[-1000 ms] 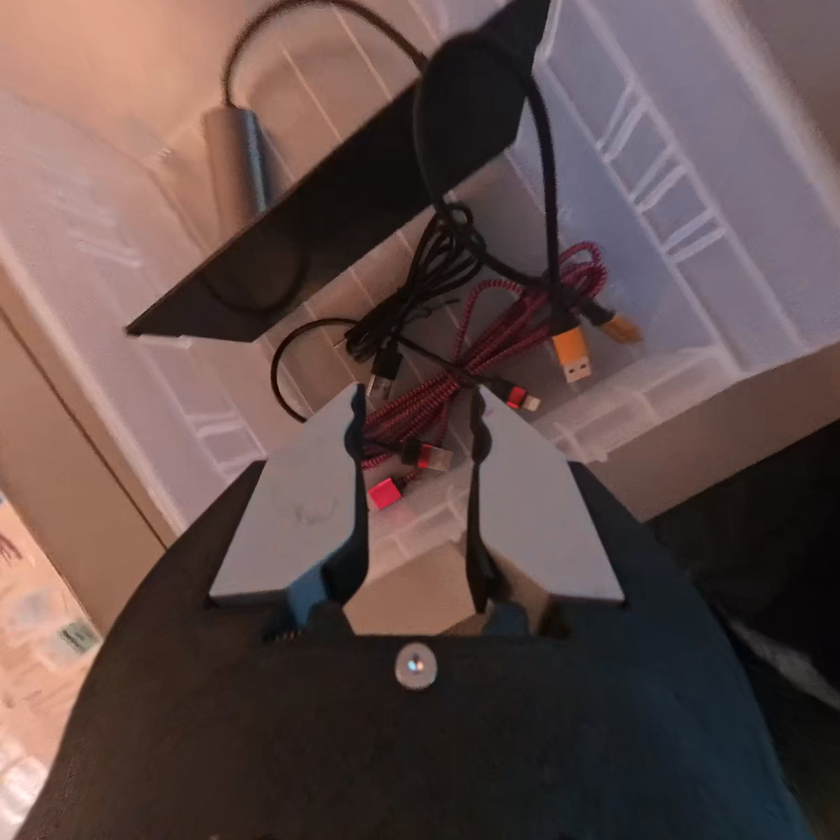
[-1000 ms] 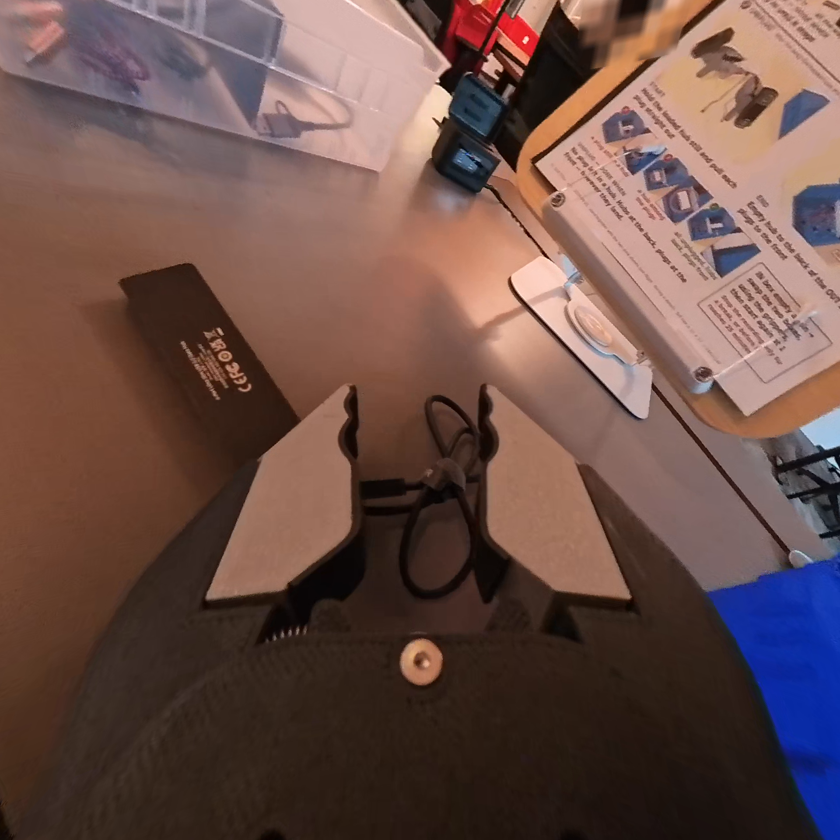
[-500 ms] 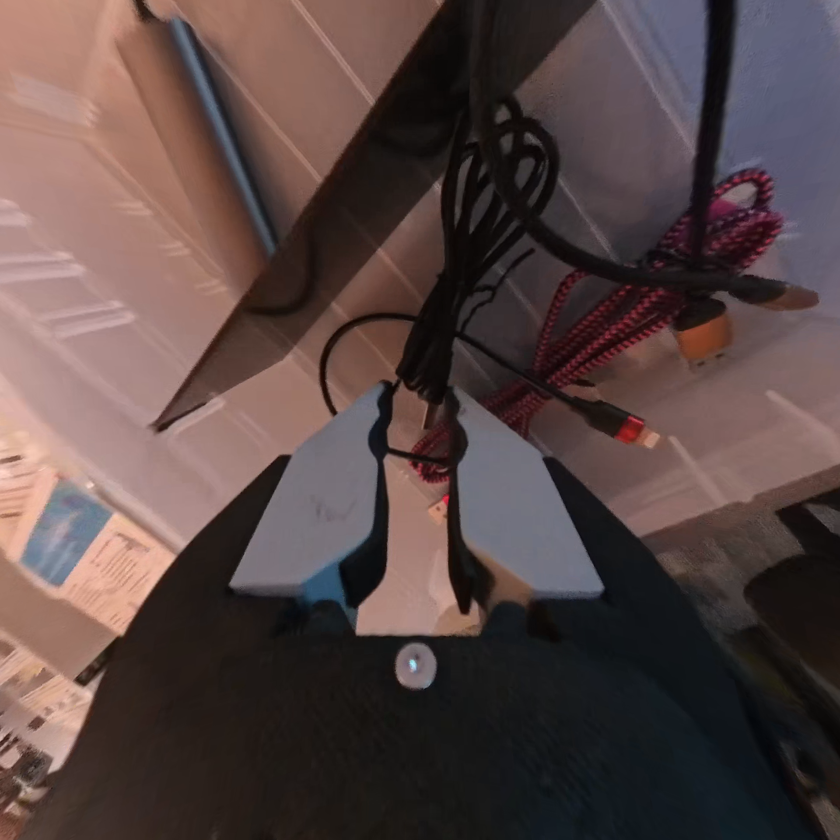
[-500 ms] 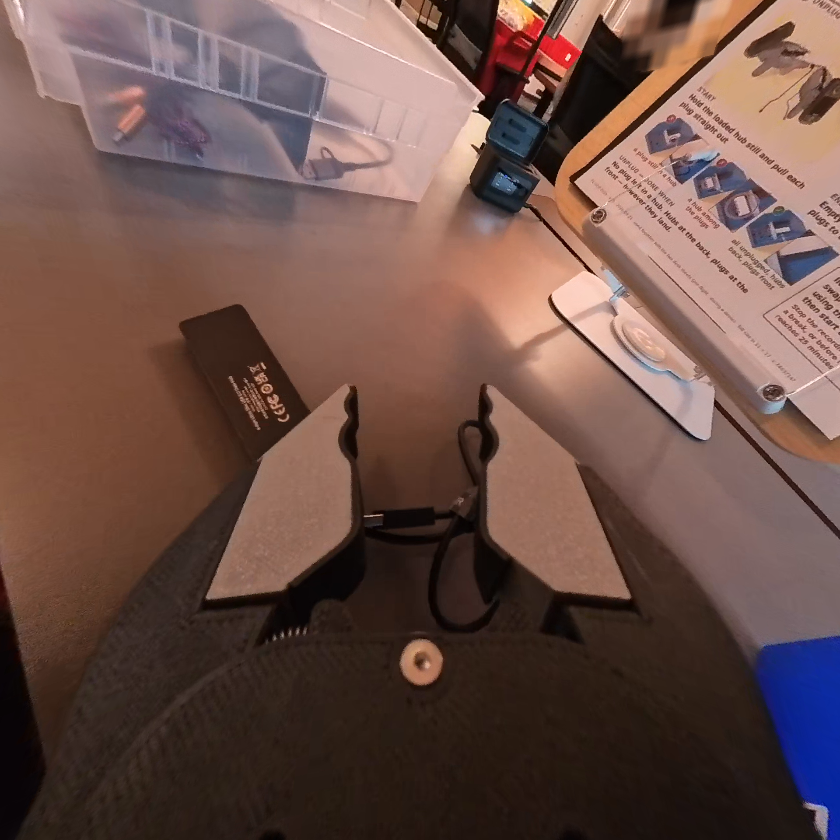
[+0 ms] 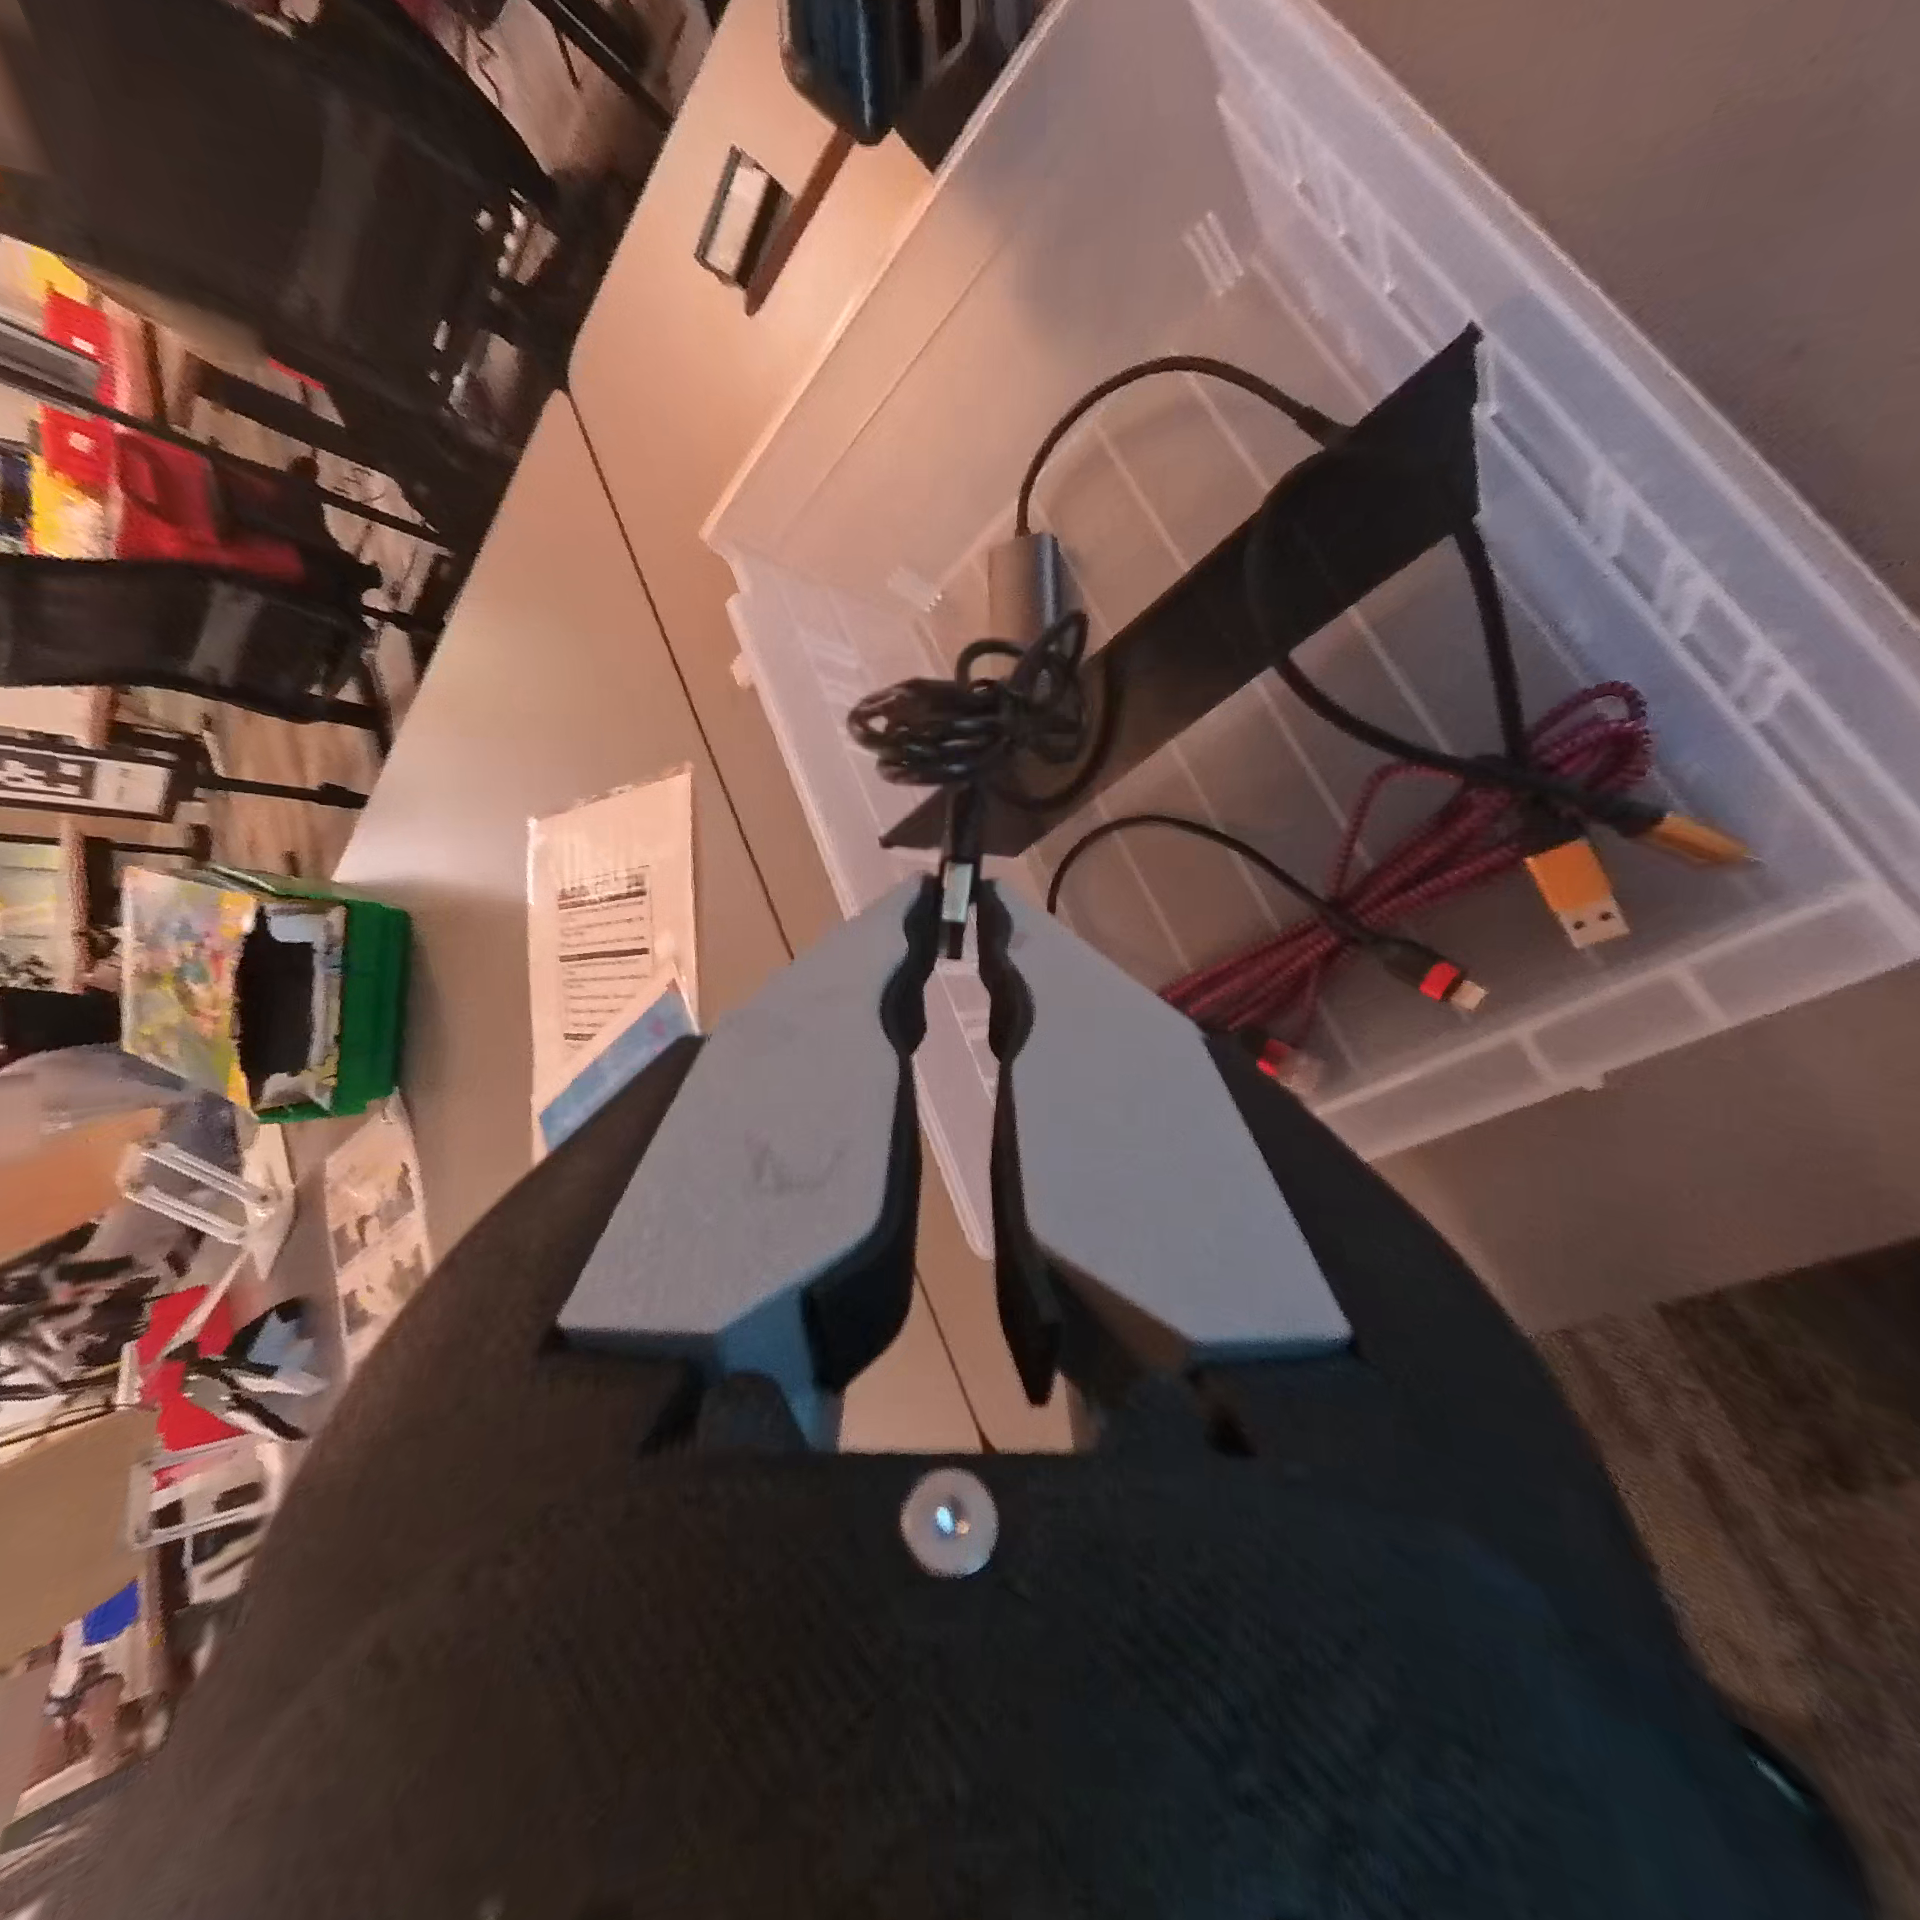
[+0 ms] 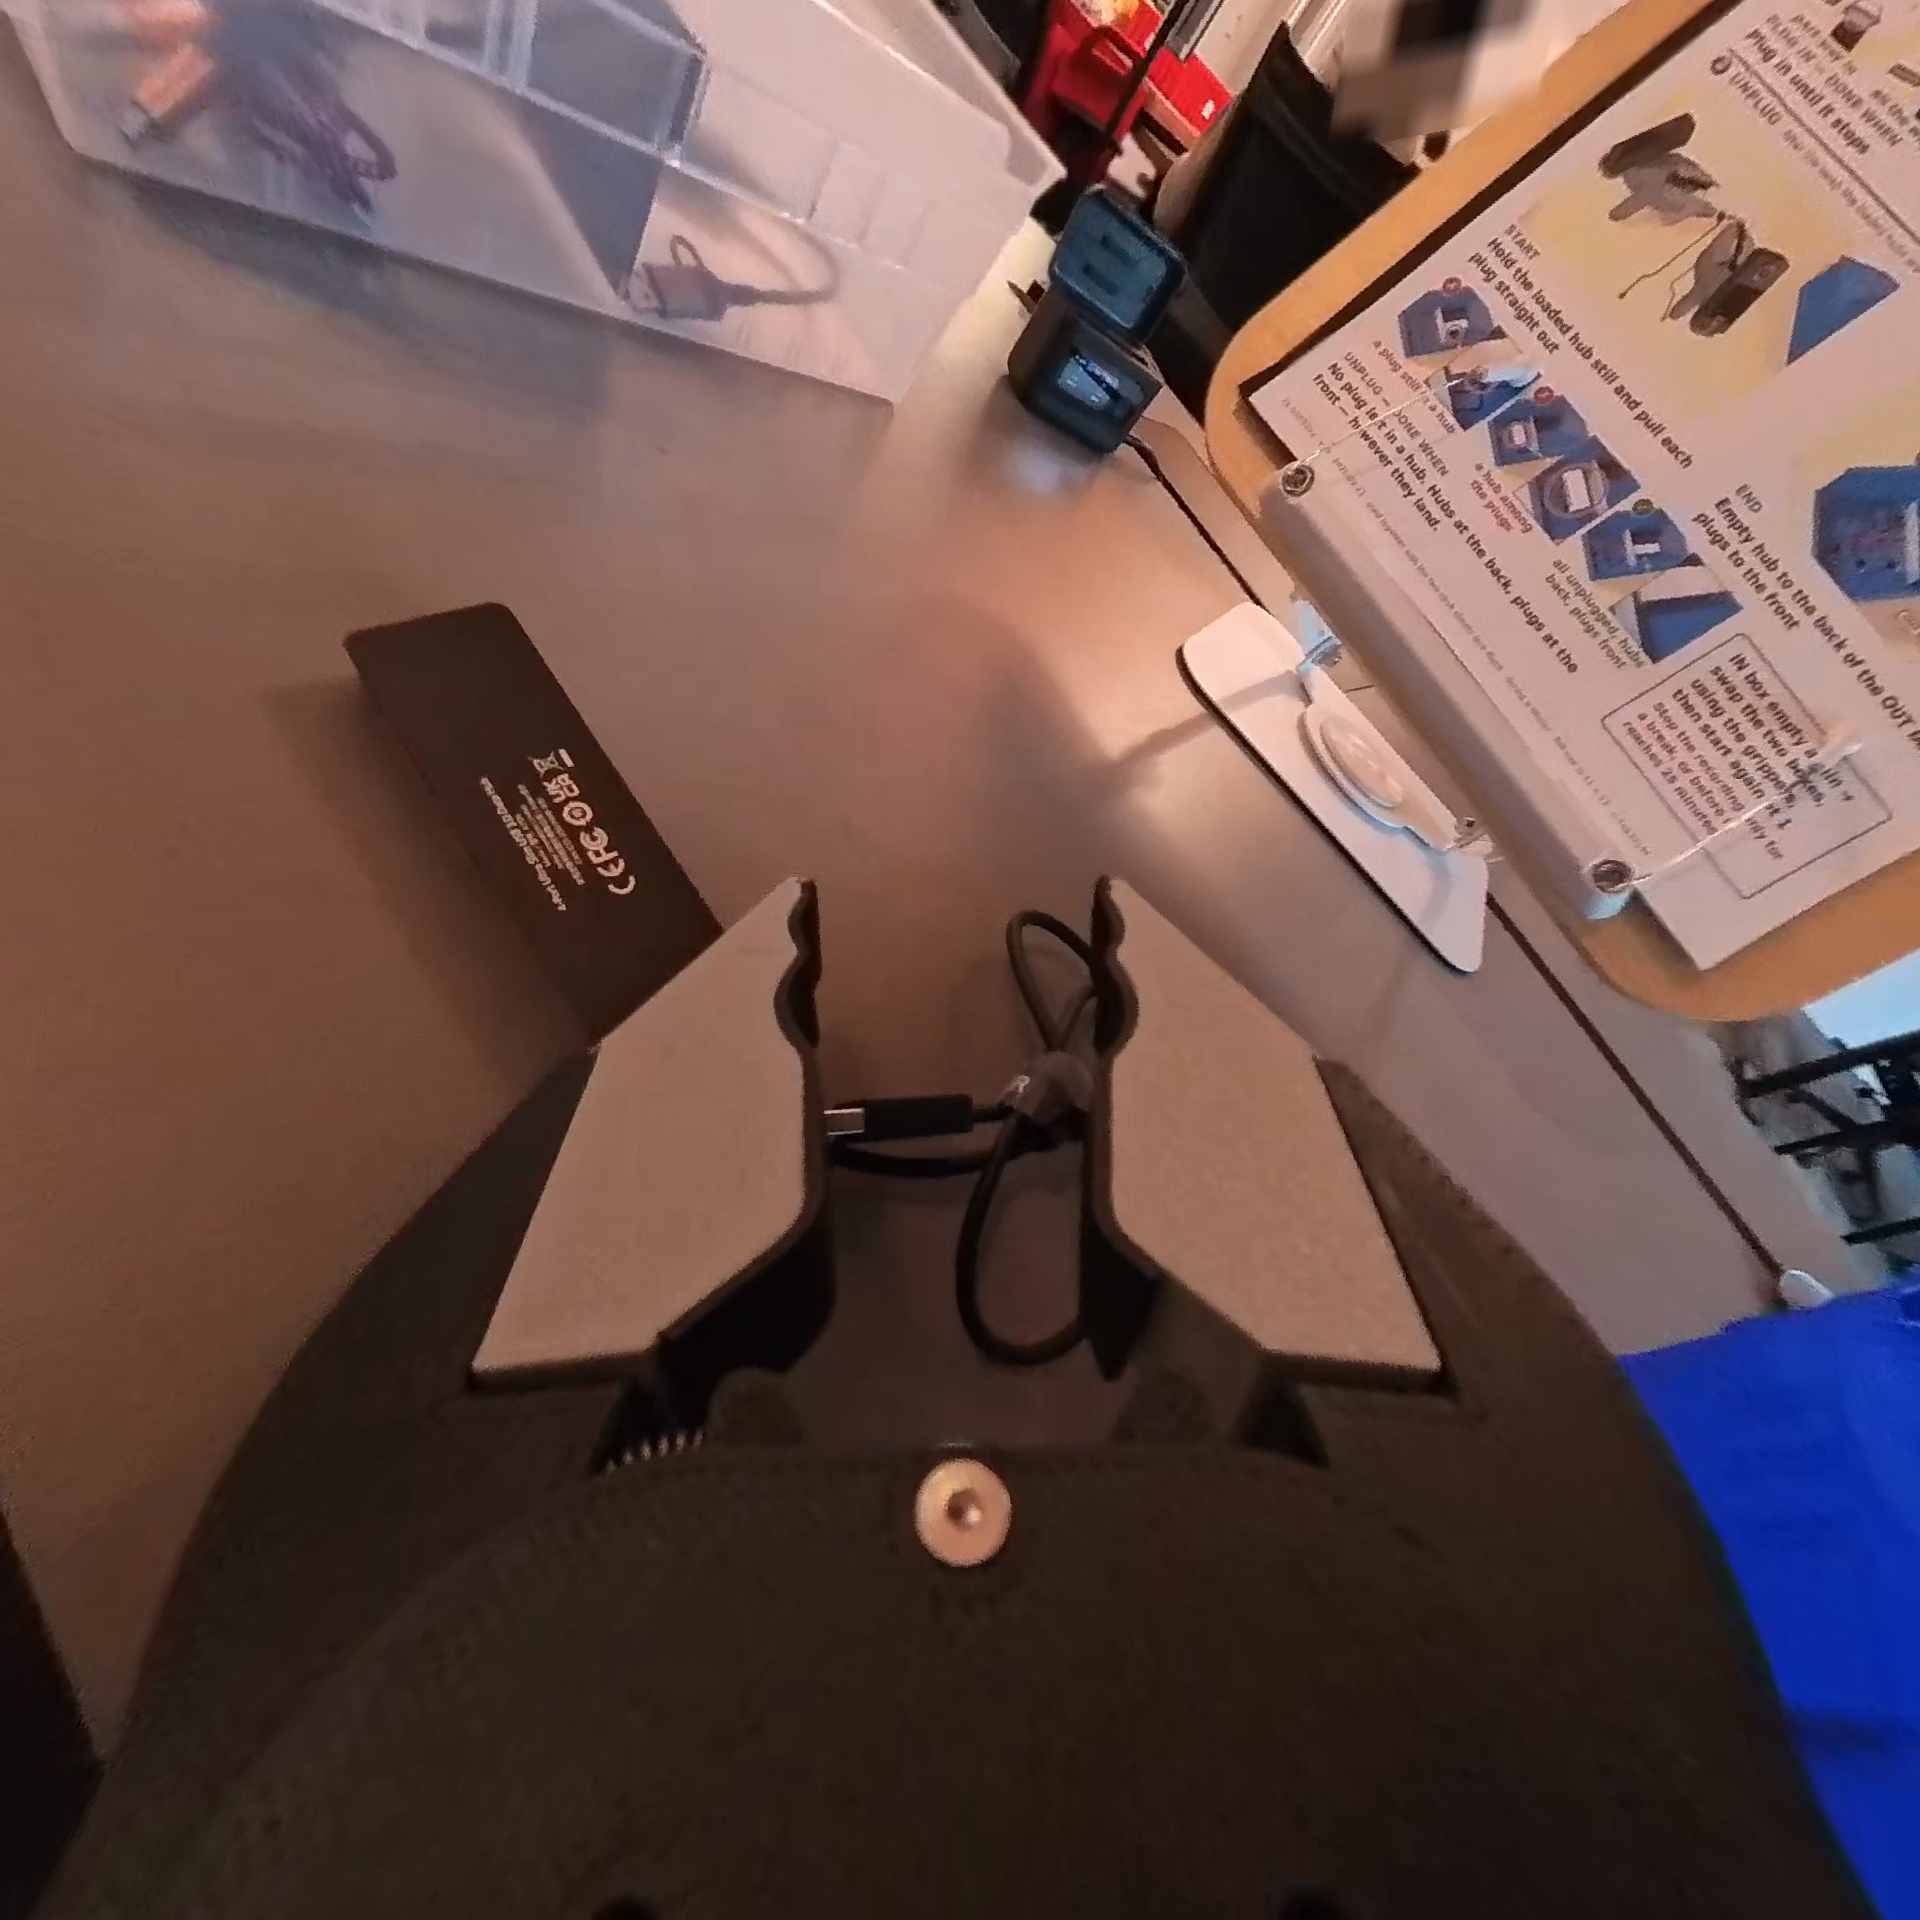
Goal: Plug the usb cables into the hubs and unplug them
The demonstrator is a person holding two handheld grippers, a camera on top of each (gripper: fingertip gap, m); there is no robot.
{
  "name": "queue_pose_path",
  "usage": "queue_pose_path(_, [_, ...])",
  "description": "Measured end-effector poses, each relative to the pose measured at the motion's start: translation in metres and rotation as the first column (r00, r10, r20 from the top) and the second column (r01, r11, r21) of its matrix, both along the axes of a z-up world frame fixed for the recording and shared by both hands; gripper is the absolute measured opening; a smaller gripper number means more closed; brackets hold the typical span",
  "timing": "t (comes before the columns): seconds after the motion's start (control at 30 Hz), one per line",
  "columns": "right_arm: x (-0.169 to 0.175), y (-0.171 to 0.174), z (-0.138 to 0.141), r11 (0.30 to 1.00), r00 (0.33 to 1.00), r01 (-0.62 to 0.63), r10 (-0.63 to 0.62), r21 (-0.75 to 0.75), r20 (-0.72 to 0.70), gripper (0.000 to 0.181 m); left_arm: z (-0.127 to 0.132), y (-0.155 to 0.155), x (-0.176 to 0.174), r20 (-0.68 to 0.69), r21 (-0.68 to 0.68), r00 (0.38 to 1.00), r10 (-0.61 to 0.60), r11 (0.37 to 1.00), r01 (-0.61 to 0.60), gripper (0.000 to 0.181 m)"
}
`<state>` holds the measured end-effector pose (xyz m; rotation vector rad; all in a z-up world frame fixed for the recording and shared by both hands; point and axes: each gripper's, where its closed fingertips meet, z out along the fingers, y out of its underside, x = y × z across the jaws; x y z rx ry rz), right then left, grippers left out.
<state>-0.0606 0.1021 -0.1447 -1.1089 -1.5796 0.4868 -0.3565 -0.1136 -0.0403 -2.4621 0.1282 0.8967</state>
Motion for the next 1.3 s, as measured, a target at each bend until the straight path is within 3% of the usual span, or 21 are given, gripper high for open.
queue_pose_path(0.13, [0.001, 0.001, -0.002, 0.999, 1.0, 0.018, -0.019, 0.041, 0.012, 0.049, 0.021, 0.006, 0.019, -0.064, 0.053, 0.997, -0.034, 0.998, 0.037, 0.005])
queue_pose_path(0.23, [0.001, -0.008, -0.002, 0.998, 0.999, -0.037, 0.037, -0.054, 0.014, 0.052, 0.044, 0.012, 0.051, -0.075, 0.096, 0.991, -0.116, 0.988, 0.122, 0.005])
queue_pose_path(0.33, [0.0, -0.02, 0.005, 0.976, 0.99, -0.141, 0.139, -0.166, -0.024, 0.06, 0.048, 0.027, 0.101, -0.049, 0.122, 0.961, -0.273, 0.953, 0.277, 0.005])
queue_pose_path(0.47, [0.007, -0.034, 0.033, 0.93, 0.966, -0.256, 0.237, -0.264, -0.105, 0.058, 0.035, 0.053, 0.161, -0.053, 0.159, 0.894, -0.444, 0.88, 0.447, 0.005])
queue_pose_path(0.67, [0.024, -0.068, 0.091, 0.922, 0.934, -0.356, 0.357, -0.154, -0.022, 0.065, -0.015, 0.102, 0.248, -0.065, 0.136, 0.709, -0.703, 0.697, 0.704, 0.005])
queue_pose_path(0.8, [0.023, -0.087, 0.077, 0.904, 0.897, -0.417, 0.426, -0.09, 0.121, 0.083, -0.036, 0.129, 0.292, -0.013, 0.193, 0.592, -0.806, 0.579, 0.792, 0.005])
queue_pose_path(0.83, [0.02, -0.086, 0.068, 0.906, 0.893, -0.418, 0.424, -0.069, 0.149, 0.072, -0.039, 0.131, 0.306, 0.021, 0.236, 0.549, -0.836, 0.537, 0.809, 0.005])
queue_pose_path(0.87, [0.018, -0.084, 0.061, 0.91, 0.896, -0.411, 0.412, -0.042, 0.165, 0.039, -0.043, 0.133, 0.317, 0.05, 0.273, 0.506, -0.861, 0.499, 0.822, 0.005])
queue_pose_path(0.9, [0.018, -0.081, 0.054, 0.912, 0.895, -0.41, 0.408, -0.025, 0.18, 0.027, -0.049, 0.134, 0.323, 0.074, 0.286, 0.486, -0.871, 0.485, 0.826, 0.005])
queue_pose_path(1.03, [0.032, -0.057, 0.024, 0.942, 0.899, -0.336, 0.327, -0.02, 0.29, 0.023, -0.089, 0.137, 0.311, 0.152, 0.21, 0.541, -0.827, 0.562, 0.8, 0.003])
queue_pose_path(1.13, [0.049, -0.02, 0.01, 0.981, 0.925, -0.189, 0.192, -0.041, 0.329, 0.023, -0.123, 0.132, 0.272, 0.251, 0.064, 0.689, -0.68, 0.721, 0.69, 0.032])
queue_pose_path(1.17, [0.056, -0.014, 0.007, 0.985, 0.926, -0.157, 0.174, -0.078, 0.336, 0.024, -0.132, 0.129, 0.264, 0.299, 0.041, 0.706, -0.642, 0.748, 0.662, 0.046])
queue_pose_path(1.2, [0.06, -0.008, 0.006, 0.988, 0.931, -0.122, 0.148, -0.098, 0.335, 0.023, -0.139, 0.127, 0.262, 0.356, 0.032, 0.705, -0.613, 0.762, 0.647, 0.061])
queue_pose_path(1.23, [0.063, -0.002, 0.006, 0.991, 0.935, -0.089, 0.118, -0.103, 0.333, 0.023, -0.146, 0.125, 0.262, 0.409, 0.026, 0.697, -0.589, 0.771, 0.636, 0.066])
queue_pose_path(1.3, [0.067, 0.012, 0.0, 0.996, 0.936, -0.017, 0.047, -0.086, 0.348, 0.023, -0.152, 0.13, 0.263, 0.451, 0.053, 0.683, -0.575, 0.781, 0.623, 0.064])
